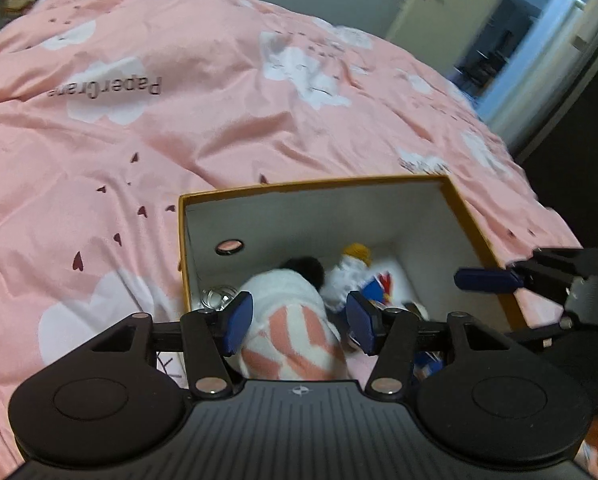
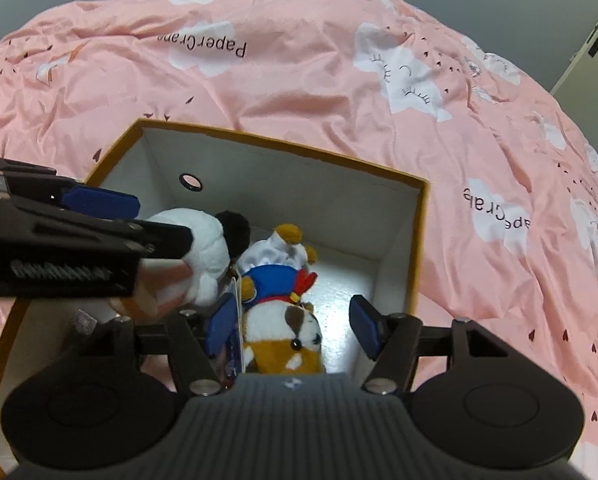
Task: Organize objects
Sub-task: 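Carry both plushes into the box and open both grippers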
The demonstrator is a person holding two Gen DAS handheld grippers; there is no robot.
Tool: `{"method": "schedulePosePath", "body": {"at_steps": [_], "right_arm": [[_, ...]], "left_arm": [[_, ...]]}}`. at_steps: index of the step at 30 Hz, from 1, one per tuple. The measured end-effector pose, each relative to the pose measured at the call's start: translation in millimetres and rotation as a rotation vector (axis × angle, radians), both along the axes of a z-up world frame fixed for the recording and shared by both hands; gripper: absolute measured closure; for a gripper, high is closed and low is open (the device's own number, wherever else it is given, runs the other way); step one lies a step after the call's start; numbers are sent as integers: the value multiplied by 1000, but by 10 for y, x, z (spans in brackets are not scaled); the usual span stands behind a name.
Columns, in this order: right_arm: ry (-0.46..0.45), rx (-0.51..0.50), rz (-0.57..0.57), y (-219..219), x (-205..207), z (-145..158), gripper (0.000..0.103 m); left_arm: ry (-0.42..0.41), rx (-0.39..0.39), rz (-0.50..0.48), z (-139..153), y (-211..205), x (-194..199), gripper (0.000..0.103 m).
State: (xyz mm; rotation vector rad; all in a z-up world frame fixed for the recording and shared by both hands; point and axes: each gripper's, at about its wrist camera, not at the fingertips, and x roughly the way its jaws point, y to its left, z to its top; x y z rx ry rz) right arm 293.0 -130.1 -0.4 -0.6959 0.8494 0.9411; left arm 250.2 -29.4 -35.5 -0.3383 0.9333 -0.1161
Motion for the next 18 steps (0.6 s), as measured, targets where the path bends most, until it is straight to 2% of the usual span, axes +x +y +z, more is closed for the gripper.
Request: {"method": "schedulePosePath", "body": {"at_steps": [3,4,6,9,11,15,18], "right_arm": [[19,23,-4,-147,-48,73,53],[27,31,-8,-193,-65,89,53],[38,47,-10,-270,-112,113,55],[27,43,1,-309,-176,95,68],[5,42,18,-315,-213,70,69],[2,35,22,-314,-214,18,69],[0,24,22,-324,-217,-24,69]], "left_arm": [[25,30,-81,98,11,-79,59],[28,38,-99,121,8,-103,60],[41,52,-125,125,-4,-116,69],[37,65,-138,75,-40,-93,72],[19,51,-167,42,-67,-65,72],[33,132,-219,29,-140,-30,72],[40,237,-262,61,-162,-65,74]]}}
